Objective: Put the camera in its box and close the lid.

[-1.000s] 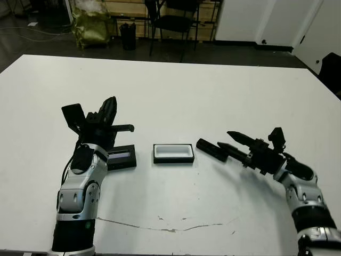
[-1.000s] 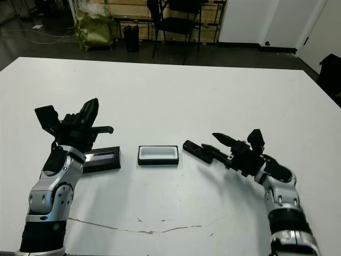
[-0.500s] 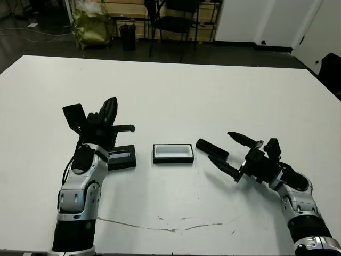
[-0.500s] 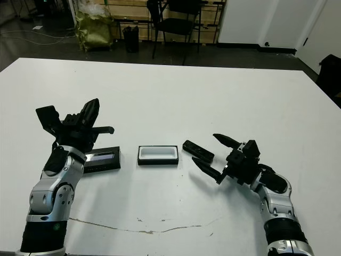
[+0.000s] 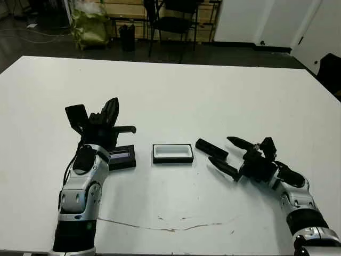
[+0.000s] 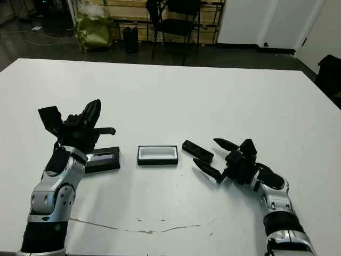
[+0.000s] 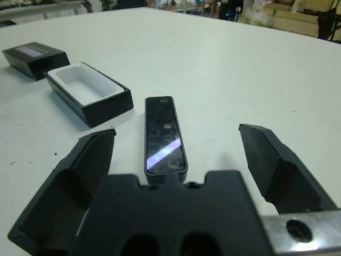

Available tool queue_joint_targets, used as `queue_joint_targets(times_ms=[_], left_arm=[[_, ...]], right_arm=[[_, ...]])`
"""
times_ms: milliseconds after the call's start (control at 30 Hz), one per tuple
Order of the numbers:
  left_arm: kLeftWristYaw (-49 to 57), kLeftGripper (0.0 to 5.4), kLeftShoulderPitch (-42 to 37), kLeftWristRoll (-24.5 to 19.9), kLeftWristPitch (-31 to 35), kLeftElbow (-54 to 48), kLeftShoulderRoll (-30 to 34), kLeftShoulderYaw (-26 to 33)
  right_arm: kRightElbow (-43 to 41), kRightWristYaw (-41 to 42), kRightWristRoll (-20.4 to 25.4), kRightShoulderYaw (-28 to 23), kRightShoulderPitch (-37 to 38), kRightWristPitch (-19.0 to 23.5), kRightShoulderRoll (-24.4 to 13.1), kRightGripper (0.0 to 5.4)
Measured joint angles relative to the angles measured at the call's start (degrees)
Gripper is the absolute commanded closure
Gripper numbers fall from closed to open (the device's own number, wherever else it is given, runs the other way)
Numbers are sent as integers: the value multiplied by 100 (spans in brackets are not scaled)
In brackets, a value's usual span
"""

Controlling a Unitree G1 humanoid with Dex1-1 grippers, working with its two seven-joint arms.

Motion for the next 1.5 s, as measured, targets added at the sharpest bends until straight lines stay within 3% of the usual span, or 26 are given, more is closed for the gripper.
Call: queue_joint_targets(times_ms=[200, 300, 533, 933, 1333, 1500], left_arm=[[-7, 540, 0, -1, 0, 10, 1, 0], [-13, 540, 0, 4, 0, 13, 2, -7], [-11, 540, -1, 15, -4, 19, 1, -36], [-41, 540, -2, 11, -56, 59, 10, -35], [-38, 540, -7, 11, -55, 59, 18, -37], [-38, 540, -9, 9, -51, 59, 24, -35]], right_arm=[[-560, -252, -189, 268, 4, 926, -122, 1], [-727, -276, -304, 422, -20, 1169, -211, 22], [-1276, -272, -587, 889, -72, 1563, -385, 176], [-1416, -677, -1030, 1247, -224, 1522, -537, 437], [-653, -657, -1162, 1398, -734, 1451, -626, 455], [-162, -671, -1013, 1212, -803, 1071, -614, 455]])
